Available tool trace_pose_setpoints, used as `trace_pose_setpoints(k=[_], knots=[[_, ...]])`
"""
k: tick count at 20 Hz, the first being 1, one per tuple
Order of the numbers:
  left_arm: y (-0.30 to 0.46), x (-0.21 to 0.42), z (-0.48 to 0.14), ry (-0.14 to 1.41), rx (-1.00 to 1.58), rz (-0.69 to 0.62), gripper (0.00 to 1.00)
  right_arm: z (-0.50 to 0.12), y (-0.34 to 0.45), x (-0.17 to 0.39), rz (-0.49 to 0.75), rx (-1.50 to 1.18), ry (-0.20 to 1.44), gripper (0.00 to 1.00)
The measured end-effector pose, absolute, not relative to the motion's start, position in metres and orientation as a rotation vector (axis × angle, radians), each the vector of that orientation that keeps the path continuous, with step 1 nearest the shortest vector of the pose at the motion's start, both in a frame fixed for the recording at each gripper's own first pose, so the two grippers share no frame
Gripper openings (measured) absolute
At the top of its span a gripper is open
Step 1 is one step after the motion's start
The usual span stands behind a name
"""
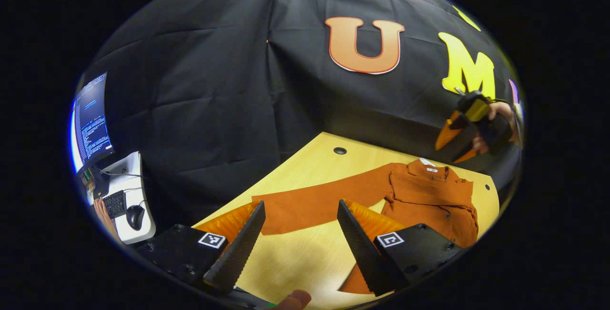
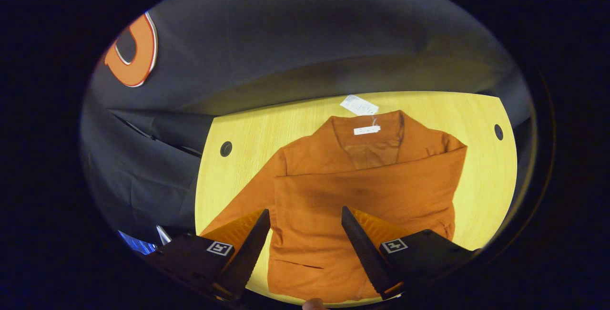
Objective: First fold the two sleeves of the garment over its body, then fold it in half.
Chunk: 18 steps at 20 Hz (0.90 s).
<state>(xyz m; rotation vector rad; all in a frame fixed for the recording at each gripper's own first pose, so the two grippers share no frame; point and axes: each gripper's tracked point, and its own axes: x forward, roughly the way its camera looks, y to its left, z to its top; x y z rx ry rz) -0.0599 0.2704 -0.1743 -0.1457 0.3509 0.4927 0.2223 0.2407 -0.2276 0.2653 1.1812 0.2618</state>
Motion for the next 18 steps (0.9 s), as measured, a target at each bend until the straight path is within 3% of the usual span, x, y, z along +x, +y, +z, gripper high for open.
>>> trace_pose_setpoints(k=[11, 17, 18], knots=[[0.327, -0.024, -0.240, 0.507, -0.184, 0.657, 0.99, -0.229, 0.062, 0.095, 0.151, 0.306, 1.112, 0.96], [0.365, -0.016, -0.290, 0.619, -0.200, 0.737, 0.99, -0.224, 0.035, 0.031, 0.213, 0.217, 1.087, 0.93], [0.365, -0.012, -0.300, 0.637, -0.209, 0.728, 0.99, -0.223, 0.031, 0.028, 0.216, 0.201, 1.082, 0.96]])
